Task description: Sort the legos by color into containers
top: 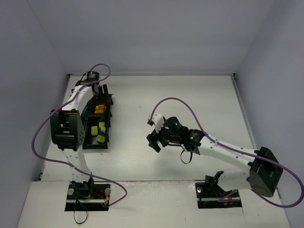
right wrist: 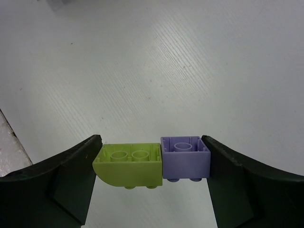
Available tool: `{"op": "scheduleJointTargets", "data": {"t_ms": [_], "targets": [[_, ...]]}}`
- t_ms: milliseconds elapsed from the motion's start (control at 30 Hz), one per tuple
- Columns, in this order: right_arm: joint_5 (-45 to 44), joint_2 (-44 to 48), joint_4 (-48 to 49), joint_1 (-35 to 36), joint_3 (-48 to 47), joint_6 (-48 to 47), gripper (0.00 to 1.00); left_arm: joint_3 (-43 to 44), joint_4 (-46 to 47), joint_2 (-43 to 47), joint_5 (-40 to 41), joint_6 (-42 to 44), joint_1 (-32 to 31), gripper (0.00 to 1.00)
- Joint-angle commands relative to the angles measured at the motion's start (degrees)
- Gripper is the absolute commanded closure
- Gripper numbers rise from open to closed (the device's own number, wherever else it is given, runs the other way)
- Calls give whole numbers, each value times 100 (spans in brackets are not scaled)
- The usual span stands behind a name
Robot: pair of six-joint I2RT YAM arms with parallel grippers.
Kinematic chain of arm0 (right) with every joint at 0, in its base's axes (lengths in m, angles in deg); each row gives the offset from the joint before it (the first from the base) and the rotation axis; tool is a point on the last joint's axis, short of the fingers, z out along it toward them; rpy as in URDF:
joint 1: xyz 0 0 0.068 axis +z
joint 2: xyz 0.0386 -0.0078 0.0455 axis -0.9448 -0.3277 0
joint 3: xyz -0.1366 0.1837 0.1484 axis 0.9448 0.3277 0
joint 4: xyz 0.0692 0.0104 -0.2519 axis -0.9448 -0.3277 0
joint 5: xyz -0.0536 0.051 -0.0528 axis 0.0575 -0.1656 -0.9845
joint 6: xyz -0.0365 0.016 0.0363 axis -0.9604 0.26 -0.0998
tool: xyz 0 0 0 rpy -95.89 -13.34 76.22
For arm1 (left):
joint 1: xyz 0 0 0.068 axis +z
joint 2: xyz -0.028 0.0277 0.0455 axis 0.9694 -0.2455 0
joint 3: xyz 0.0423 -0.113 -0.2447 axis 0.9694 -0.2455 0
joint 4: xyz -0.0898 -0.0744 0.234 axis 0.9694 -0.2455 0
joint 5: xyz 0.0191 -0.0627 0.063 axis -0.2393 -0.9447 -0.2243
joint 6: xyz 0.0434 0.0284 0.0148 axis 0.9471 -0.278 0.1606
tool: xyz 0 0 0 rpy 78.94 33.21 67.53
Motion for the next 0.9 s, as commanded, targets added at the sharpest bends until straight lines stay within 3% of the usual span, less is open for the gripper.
{"op": "scheduleJointTargets", "data": {"t_ms": [0, 267, 433, 567, 867], "targets": [[-165, 204, 193, 0, -328, 15, 100, 323, 146, 569, -216, -57, 26, 31], [-226, 196, 193, -9, -661, -406, 100, -301, -266, 2167, -1411, -198, -439, 30], [-121, 204, 193, 0, -987, -635, 100, -959, -320, 2977, -3121, -514, -1256, 30], [-68, 222, 193, 0, -1127, -837, 100, -1390, -162, 3286, -3845, -883, -1889, 30], [107, 160, 166, 0, -1409, -1031, 100, -1840, 514, 3454, -4172, -1367, -2592, 30]]}}
